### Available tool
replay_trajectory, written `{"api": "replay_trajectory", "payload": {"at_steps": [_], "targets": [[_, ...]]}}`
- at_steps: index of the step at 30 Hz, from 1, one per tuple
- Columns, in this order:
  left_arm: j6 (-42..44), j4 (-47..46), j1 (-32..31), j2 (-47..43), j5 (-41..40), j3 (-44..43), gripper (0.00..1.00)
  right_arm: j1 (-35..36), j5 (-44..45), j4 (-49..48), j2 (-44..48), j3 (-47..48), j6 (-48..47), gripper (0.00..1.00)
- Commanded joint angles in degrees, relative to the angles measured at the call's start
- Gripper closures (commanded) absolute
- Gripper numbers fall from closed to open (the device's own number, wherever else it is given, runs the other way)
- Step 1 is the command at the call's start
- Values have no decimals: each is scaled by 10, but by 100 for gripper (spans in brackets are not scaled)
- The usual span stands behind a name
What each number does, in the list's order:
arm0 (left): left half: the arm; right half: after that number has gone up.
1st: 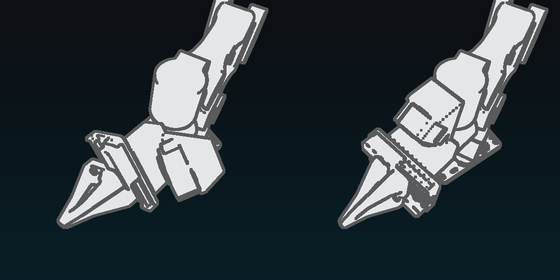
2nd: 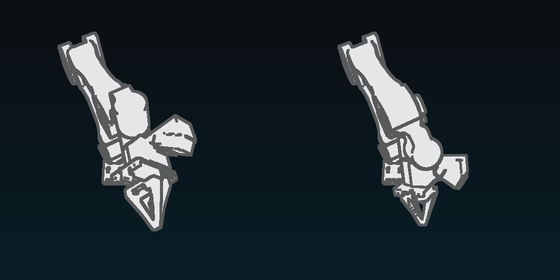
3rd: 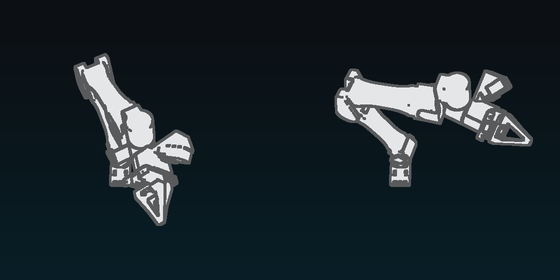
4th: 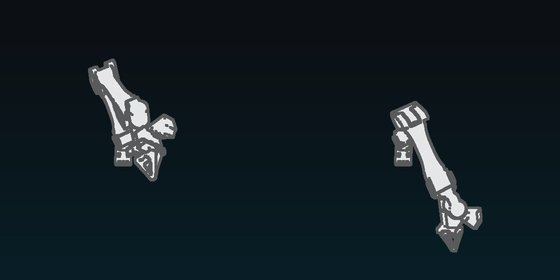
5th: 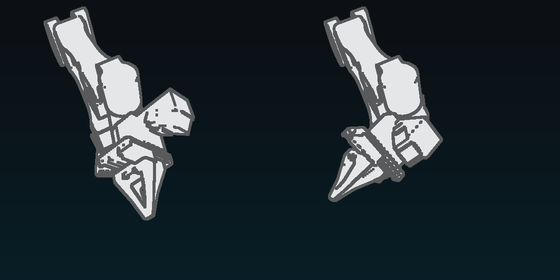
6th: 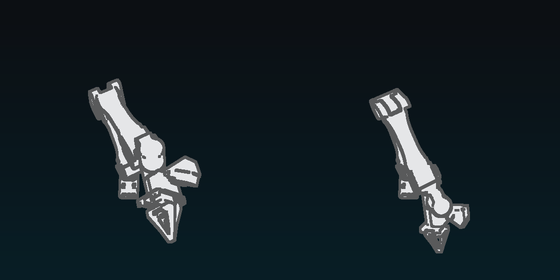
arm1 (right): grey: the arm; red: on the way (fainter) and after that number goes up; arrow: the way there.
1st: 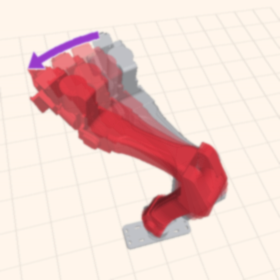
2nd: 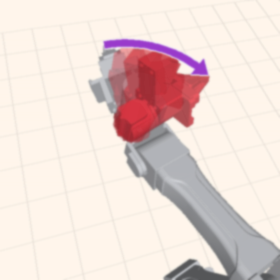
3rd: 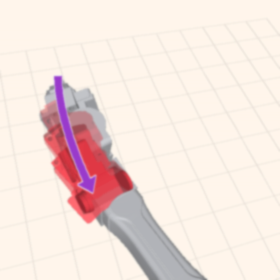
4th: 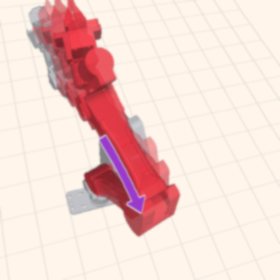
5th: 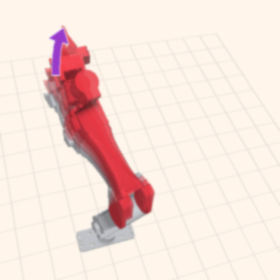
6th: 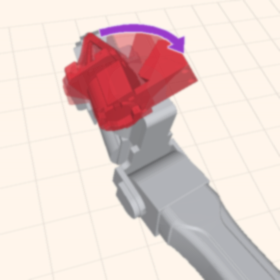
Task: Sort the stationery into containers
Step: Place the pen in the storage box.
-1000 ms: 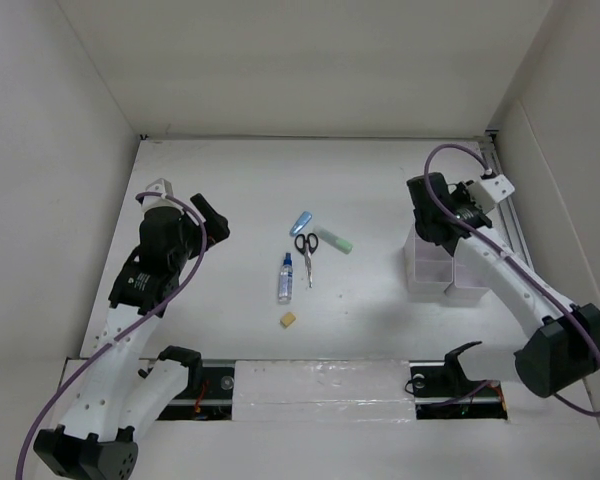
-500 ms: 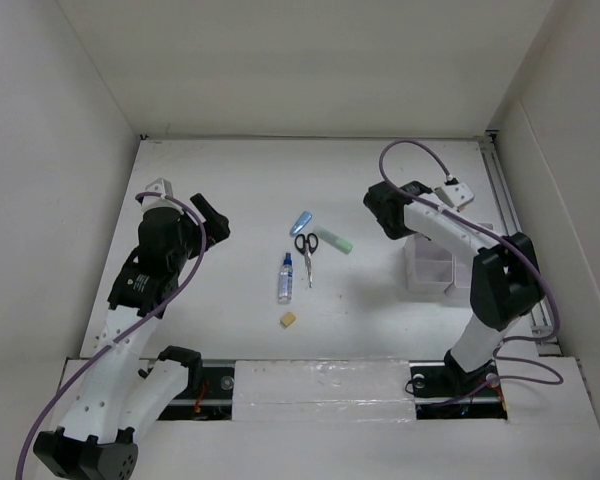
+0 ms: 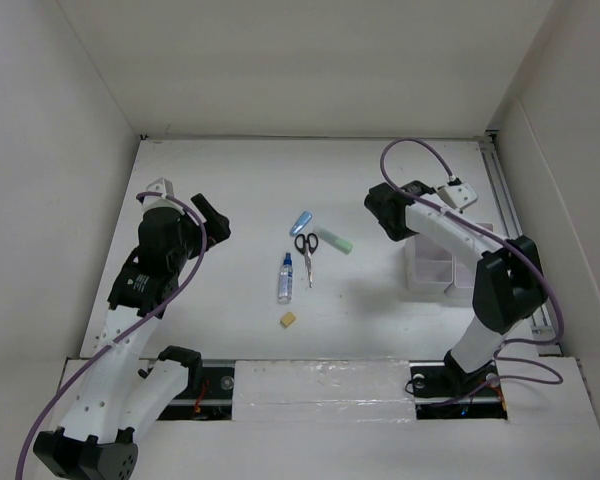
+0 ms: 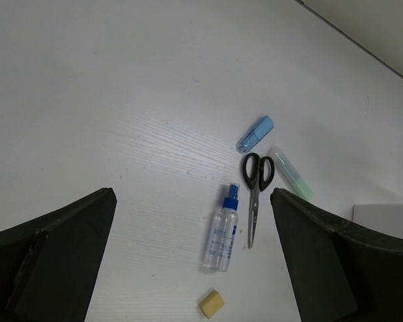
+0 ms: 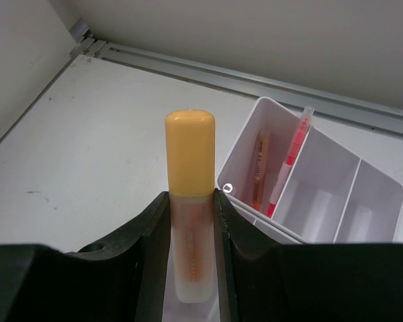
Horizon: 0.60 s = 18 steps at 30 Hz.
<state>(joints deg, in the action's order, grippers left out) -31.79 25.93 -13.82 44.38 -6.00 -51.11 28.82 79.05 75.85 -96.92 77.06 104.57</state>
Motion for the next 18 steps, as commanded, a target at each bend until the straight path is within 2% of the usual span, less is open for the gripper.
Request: {"api": "replay_trajectory", "payload": {"at_steps": [1, 9, 18], "targets": [[9, -19, -3, -8, 6, 3, 0, -6, 29, 33, -4, 12, 19, 100], [9, -19, -3, -8, 6, 3, 0, -1, 34, 33, -21, 12, 19, 100], [9, -19, -3, -8, 11, 3, 0, 4, 34, 33, -32, 12, 29, 91]]}}
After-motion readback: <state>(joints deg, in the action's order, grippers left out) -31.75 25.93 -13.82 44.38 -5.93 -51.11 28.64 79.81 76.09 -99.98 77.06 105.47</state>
